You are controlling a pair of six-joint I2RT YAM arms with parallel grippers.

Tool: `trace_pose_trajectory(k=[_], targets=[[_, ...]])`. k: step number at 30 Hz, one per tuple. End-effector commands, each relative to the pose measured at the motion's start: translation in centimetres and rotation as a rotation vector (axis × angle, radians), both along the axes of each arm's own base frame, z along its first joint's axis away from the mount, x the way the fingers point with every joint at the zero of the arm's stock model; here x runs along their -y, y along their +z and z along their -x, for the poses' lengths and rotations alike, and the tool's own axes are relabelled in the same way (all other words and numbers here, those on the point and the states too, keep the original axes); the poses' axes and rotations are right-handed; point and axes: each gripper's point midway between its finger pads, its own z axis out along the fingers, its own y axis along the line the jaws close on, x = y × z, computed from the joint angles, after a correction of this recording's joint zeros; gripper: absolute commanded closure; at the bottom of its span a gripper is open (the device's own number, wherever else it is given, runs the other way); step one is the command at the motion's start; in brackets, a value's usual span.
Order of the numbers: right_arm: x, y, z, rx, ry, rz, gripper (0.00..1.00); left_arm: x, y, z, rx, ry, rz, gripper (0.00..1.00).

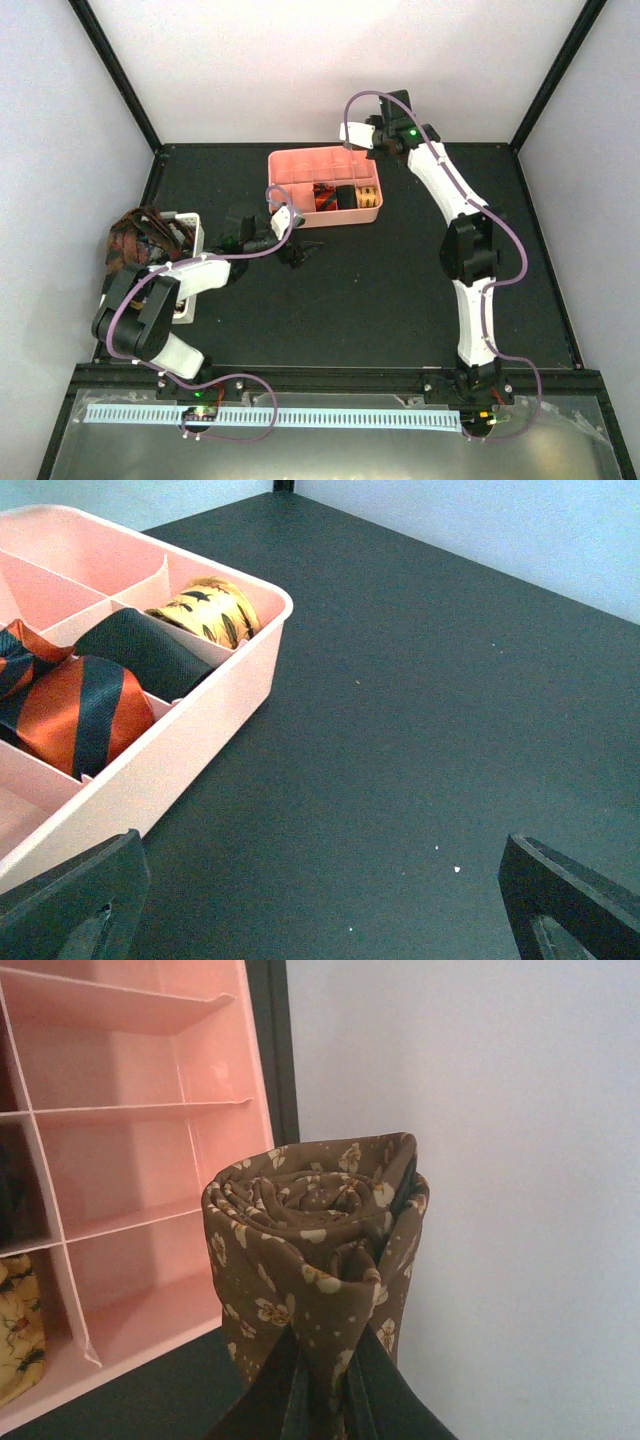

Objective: Roll the ties
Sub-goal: Place the tie in the storage box.

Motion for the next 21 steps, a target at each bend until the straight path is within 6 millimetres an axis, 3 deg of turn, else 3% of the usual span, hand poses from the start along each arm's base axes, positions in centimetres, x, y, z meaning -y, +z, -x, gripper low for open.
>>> trace_pose_trajectory(k=[1, 10, 21], targets=[[0.5, -2.0, -1.2, 0.005, -0.005, 0.074, 0.98, -0.1, 2.0, 0.0, 0.037, -0.012, 0.046, 0.01], [1.1, -5.9, -2.5, -0.028, -0.065, 0.111, 0.98, -0.4, 2.0, -0.2, 0.030, -0.010, 0.056, 0.01], [2.4, -10.5, -2.6, -0.083, -0.089, 0.270, 0.98, -0.6, 1.9, -0.2, 0.019, -0.011, 0.063, 0.01]])
